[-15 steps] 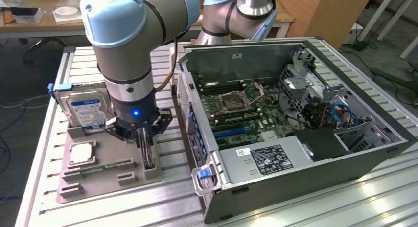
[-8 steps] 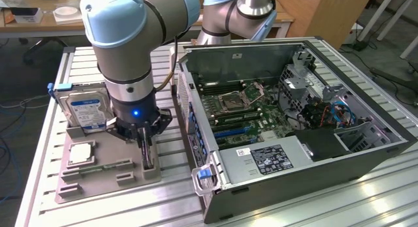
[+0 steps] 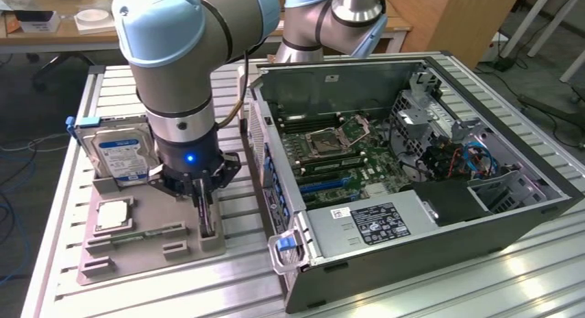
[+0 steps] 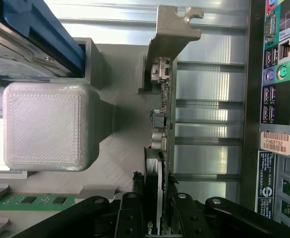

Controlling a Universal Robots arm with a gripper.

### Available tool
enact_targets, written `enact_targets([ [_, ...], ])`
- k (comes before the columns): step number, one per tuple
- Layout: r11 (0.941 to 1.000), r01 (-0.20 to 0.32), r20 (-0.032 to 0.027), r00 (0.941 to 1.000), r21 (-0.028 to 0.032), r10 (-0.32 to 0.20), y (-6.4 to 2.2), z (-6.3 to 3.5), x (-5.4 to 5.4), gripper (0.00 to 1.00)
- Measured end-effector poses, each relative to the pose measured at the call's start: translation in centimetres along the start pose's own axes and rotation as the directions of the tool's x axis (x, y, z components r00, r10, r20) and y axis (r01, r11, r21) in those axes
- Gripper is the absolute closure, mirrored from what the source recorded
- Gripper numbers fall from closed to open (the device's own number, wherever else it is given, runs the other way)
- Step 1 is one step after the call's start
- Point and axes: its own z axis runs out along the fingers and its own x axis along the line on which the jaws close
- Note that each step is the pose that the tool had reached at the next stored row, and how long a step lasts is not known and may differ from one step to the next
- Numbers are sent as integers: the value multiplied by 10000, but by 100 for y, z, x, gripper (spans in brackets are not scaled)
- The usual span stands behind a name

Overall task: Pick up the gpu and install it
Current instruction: 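Pick up the gpu and move the gpu toward the slot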

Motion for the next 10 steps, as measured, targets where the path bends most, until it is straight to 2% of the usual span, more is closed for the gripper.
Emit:
enact_targets([
  [7, 10000, -1, 2, 10000, -1, 1, 0, -8, 0, 73],
  [10, 10000, -3, 0, 10000, 0, 3, 4, -99, -7, 73],
])
